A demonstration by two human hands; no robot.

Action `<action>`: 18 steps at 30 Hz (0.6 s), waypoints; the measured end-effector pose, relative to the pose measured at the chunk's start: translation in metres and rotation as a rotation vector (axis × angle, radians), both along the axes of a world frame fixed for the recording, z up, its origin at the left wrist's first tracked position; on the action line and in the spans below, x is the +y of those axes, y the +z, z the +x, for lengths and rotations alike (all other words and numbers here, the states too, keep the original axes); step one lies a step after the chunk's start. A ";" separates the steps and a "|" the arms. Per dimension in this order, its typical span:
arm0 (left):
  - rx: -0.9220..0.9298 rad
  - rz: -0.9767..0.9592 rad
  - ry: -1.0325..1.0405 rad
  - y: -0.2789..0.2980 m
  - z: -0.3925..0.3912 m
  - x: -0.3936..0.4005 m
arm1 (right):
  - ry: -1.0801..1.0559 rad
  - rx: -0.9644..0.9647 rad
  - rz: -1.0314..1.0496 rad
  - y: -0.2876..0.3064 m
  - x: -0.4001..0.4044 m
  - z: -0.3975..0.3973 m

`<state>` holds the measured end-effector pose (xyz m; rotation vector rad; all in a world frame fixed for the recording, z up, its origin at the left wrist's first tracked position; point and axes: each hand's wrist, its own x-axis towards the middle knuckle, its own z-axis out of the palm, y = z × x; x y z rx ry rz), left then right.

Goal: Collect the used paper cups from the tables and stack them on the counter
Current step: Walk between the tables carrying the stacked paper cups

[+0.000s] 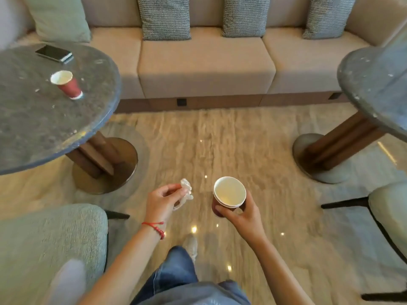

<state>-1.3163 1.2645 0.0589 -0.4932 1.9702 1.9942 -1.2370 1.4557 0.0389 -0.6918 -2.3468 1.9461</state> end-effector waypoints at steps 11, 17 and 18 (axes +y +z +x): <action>0.027 0.003 0.050 0.000 -0.178 0.017 | 0.031 0.039 0.016 0.009 0.025 -0.181; 0.026 0.002 0.168 -0.014 -0.264 0.043 | 0.129 0.056 0.031 0.001 0.057 -0.288; 0.028 0.004 0.188 -0.013 -0.277 0.046 | 0.150 0.058 0.035 0.002 0.063 -0.305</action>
